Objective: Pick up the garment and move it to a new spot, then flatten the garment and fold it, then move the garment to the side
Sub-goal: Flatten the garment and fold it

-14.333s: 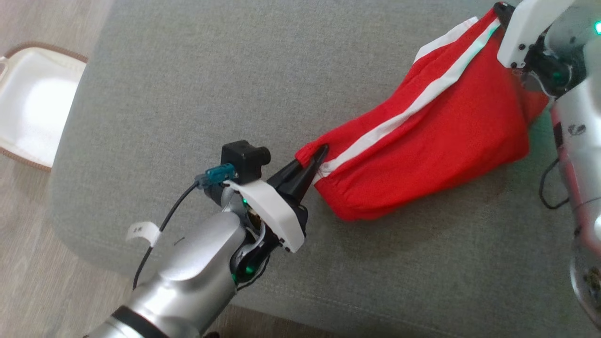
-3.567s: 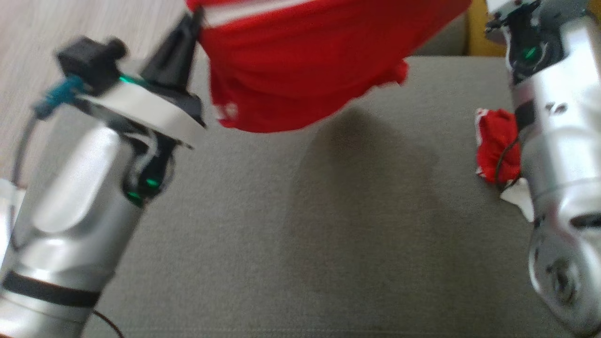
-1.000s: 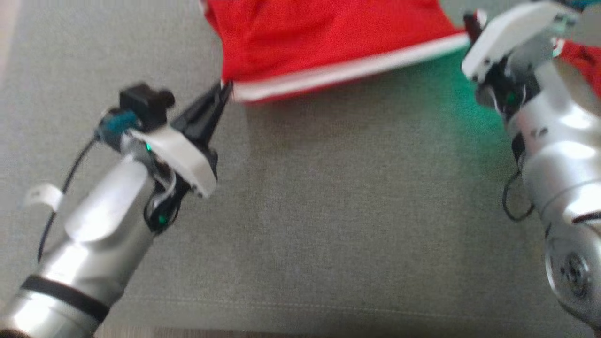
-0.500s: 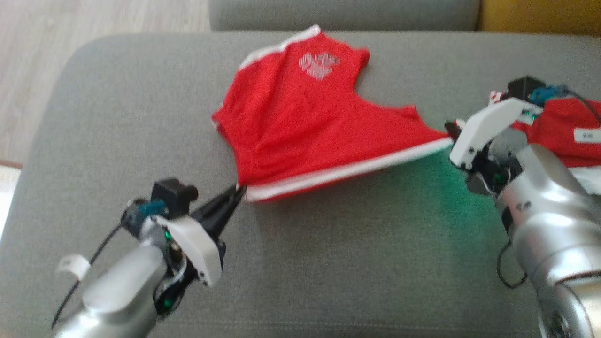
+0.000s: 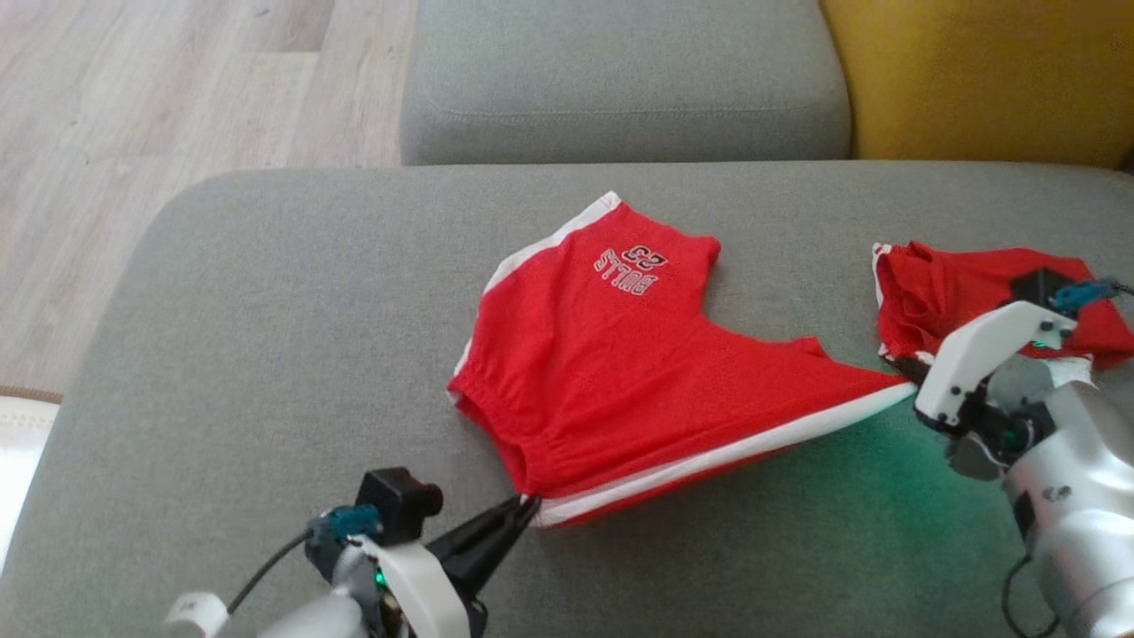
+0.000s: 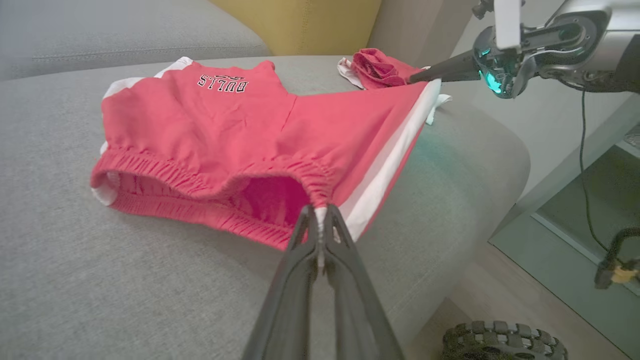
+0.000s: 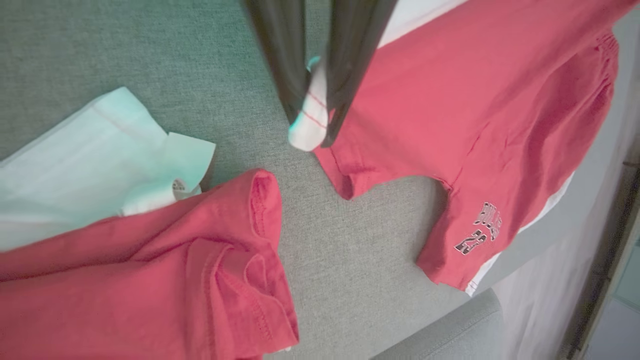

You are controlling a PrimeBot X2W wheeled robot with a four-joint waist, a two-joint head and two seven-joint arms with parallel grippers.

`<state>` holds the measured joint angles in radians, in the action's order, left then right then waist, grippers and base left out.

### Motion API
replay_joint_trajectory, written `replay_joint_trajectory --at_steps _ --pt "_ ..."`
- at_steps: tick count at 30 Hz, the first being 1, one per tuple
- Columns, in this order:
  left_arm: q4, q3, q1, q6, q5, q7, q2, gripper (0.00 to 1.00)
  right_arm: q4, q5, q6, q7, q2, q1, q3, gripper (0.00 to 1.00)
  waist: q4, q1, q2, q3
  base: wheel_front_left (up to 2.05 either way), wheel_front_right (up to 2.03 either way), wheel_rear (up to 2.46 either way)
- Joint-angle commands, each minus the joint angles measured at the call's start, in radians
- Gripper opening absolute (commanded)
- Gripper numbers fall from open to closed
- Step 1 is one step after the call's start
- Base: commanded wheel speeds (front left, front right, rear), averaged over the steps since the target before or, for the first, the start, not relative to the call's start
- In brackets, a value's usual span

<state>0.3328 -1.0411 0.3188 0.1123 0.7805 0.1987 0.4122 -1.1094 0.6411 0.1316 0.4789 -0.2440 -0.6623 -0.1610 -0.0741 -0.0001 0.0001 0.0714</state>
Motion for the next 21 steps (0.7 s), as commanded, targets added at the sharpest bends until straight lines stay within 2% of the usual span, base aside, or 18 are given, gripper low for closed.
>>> replay_joint_trajectory --at_steps 1,5,11,21 --pt "-0.032 0.038 0.043 -0.010 0.006 0.001 0.041 0.00 0.048 0.009 -0.001 -0.002 -0.022 -0.030 -0.008 0.00 -0.001 0.0001 -0.0001 0.001 0.00 0.00 0.00" --pt "-0.078 0.056 0.036 -0.045 0.017 -0.003 0.050 0.00 0.113 0.016 -0.001 0.011 -0.031 -0.020 0.018 0.00 -0.010 0.0001 -0.0001 -0.004 0.00 0.00 0.00" --pt "-0.109 0.101 0.056 -0.074 0.049 -0.001 0.051 0.00 0.184 -0.017 -0.001 0.026 -0.014 -0.054 0.065 0.00 -0.042 0.0001 -0.0001 -0.027 0.00 0.00 0.00" --pt "-0.101 0.135 0.149 -0.070 0.061 -0.005 0.018 0.00 0.191 -0.183 -0.001 0.039 0.024 -0.216 0.161 0.00 -0.135 0.0001 -0.0001 -0.132 0.00 0.00 0.00"
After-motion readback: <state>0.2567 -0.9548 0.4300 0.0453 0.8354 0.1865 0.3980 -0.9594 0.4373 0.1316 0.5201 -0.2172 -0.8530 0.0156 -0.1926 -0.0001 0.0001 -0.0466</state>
